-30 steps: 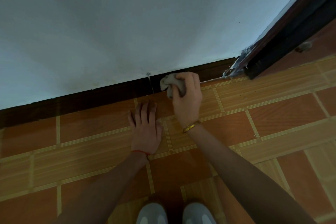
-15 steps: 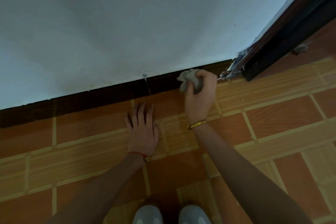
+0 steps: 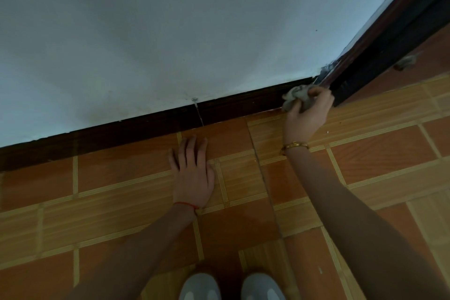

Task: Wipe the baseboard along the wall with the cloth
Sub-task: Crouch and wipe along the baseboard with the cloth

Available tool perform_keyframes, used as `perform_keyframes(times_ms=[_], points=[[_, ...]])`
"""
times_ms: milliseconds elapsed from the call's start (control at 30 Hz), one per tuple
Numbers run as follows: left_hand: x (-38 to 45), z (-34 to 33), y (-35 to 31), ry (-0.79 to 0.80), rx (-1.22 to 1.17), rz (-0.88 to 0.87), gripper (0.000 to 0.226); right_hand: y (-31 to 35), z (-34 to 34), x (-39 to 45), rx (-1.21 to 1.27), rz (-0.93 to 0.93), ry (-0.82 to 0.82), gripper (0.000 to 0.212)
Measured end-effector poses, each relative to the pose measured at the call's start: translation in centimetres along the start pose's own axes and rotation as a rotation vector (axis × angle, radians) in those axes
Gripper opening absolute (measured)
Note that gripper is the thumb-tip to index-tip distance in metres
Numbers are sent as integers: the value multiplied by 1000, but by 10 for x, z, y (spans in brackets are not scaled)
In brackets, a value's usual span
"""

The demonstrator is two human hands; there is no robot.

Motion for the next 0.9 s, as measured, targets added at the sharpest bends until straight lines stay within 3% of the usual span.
perform_keyframes(times_ms=[133,233,433,600,767,900], points=[[0,0,-1,-16,4,-6,57,5,-28,-29,-48,7,205,29],[0,1,0,-18,-2,-12,57,3,-36,-38,-97,58,270,28],[0,0,0,-13,5,-11,57,-31,-1,5,-165,-89,90,36],[0,0,0,-12,13,-6,57,-26,-9,-1,-141,-89,83,32],[0,-1,0,-14,13,-5,56,-4,-32,-30,-74,-24,247,26],[0,0,0,-9,19,-12,57,17,-21,-33,49,5,97,24]])
Point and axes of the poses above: each hand's wrist, its own x-axis towards the middle knuckle, its own z-axis out of the back of the hand, y = z × x, the point moved 6 cm from there along x, towards the middle knuckle, and after that the axes turned 11 degrees about y, right-handed, at the moved point
